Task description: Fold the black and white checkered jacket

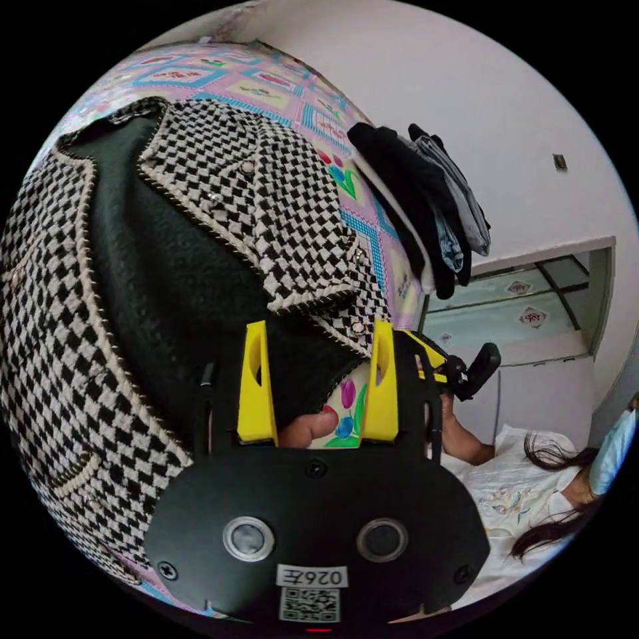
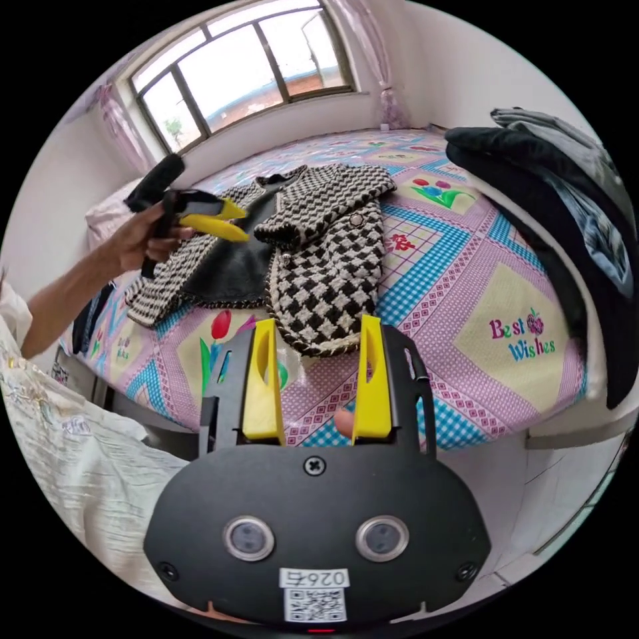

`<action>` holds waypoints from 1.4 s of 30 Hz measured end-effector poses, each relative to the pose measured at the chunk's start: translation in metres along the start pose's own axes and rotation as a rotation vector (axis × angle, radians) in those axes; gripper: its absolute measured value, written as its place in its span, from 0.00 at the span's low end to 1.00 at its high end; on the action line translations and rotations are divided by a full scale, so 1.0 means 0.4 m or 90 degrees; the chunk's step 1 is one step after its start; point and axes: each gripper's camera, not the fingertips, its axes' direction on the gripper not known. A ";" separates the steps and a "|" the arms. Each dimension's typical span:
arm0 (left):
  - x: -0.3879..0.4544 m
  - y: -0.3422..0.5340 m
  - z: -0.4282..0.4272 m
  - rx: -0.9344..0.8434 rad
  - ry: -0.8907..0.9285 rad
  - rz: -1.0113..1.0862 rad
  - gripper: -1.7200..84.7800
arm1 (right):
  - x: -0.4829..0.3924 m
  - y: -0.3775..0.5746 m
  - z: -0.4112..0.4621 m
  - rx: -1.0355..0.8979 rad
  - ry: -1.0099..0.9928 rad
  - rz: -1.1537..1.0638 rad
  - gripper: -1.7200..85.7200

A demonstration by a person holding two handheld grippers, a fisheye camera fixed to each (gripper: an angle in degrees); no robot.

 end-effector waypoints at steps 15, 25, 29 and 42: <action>0.308 -0.448 -0.219 0.150 0.186 0.191 0.03 | 0.096 -0.031 0.041 -0.042 0.003 -0.080 0.03; 0.122 -0.445 -0.201 0.069 0.038 0.076 0.12 | 0.193 0.024 -0.054 0.050 -0.167 -0.026 0.17; -0.131 -0.296 -0.251 0.175 0.020 -0.129 0.13 | 0.125 0.059 -0.055 0.038 -0.114 -0.090 0.21; -0.259 -0.208 -0.319 0.182 -0.044 -0.191 0.22 | -0.042 0.028 0.070 -0.028 0.168 -0.185 0.05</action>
